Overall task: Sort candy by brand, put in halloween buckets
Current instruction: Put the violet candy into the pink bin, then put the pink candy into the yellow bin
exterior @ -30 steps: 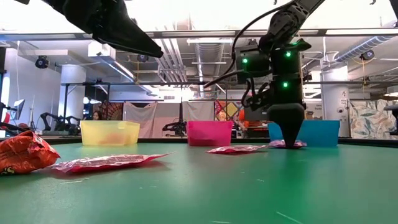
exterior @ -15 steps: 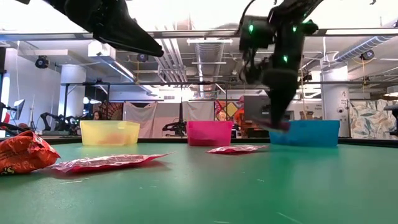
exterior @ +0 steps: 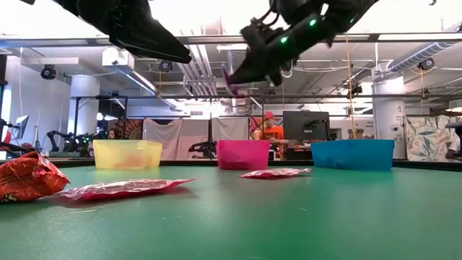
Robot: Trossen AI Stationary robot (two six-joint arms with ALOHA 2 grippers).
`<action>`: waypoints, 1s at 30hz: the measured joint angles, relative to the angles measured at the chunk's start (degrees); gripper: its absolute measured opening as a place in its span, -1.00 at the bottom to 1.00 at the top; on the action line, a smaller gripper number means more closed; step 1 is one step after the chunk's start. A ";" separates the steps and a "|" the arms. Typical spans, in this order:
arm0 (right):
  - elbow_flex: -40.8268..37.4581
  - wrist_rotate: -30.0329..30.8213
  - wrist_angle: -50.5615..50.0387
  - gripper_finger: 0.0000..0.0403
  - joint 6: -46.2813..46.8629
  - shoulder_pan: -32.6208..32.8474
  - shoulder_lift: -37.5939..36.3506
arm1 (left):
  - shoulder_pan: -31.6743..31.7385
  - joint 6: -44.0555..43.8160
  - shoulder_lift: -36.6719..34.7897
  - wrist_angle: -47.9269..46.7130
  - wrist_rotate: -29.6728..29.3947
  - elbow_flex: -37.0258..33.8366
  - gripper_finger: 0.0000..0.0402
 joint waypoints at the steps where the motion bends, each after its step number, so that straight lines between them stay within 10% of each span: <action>1: 0.00 0.18 2.77 -0.94 -0.36 -0.68 1.24 | 0.00 -0.04 0.00 0.00 0.00 0.00 -0.01; 7: 1.34 9.32 5.80 -0.94 3.94 -5.93 8.47 | -0.12 -1.22 -0.02 -1.02 0.03 0.00 -0.01; 12: 3.50 0.10 4.78 -0.88 9.00 -9.85 12.25 | -0.11 -1.55 -0.04 -1.60 0.04 0.00 -0.01; 30: 13.29 -1.95 -11.06 -0.33 10.49 -10.90 13.02 | -0.17 -2.82 -0.07 -2.29 0.11 0.00 -0.01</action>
